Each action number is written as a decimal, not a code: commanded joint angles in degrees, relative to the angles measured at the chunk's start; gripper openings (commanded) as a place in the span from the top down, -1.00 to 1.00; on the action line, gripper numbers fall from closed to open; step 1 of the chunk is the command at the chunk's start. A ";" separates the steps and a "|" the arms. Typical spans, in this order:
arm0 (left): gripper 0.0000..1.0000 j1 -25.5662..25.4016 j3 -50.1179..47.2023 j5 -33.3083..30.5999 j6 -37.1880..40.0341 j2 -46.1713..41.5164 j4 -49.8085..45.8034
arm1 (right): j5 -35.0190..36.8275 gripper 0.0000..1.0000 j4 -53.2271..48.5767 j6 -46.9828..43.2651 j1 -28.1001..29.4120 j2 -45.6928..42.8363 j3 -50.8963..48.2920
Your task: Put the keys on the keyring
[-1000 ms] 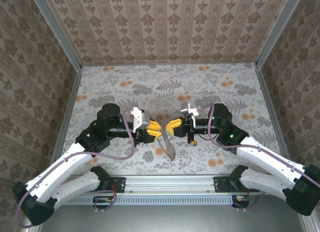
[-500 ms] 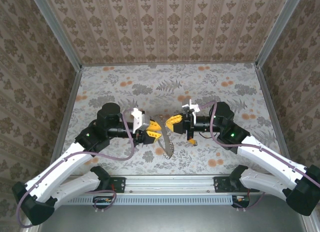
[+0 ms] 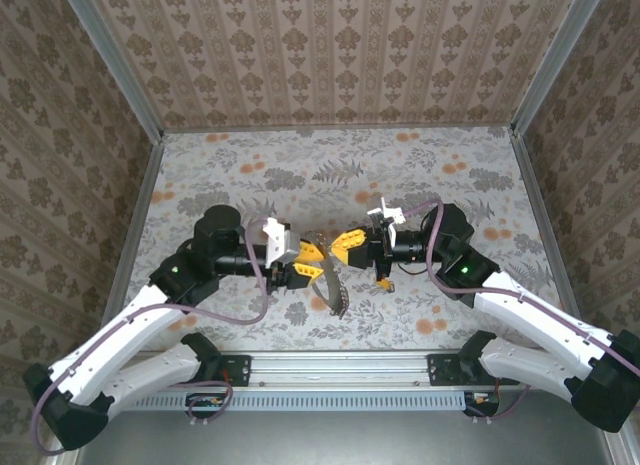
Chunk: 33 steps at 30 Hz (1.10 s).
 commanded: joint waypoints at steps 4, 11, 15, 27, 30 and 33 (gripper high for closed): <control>0.37 -0.36 2.12 -1.24 3.00 -2.90 0.36 | -2.39 1.00 2.99 0.33 -0.25 0.09 1.27; 0.37 -0.50 3.24 -2.38 4.20 -0.55 0.89 | -2.54 1.00 2.97 0.22 -0.24 -0.66 0.67; 0.36 -0.78 3.96 -2.90 4.51 0.48 1.22 | -2.44 1.00 2.80 -0.09 -0.16 -0.66 0.19; 0.36 -0.79 5.52 -2.26 5.11 3.45 2.36 | 0.74 1.00 -1.99 -5.69 0.62 -1.76 -0.23; 0.36 -0.79 5.59 -2.17 5.11 3.26 2.59 | 2.05 1.00 -2.70 -7.06 1.16 -1.75 -0.56; 0.36 -0.80 5.86 -2.22 5.04 3.22 2.57 | 2.73 1.00 -3.50 -8.29 1.54 -1.76 -0.67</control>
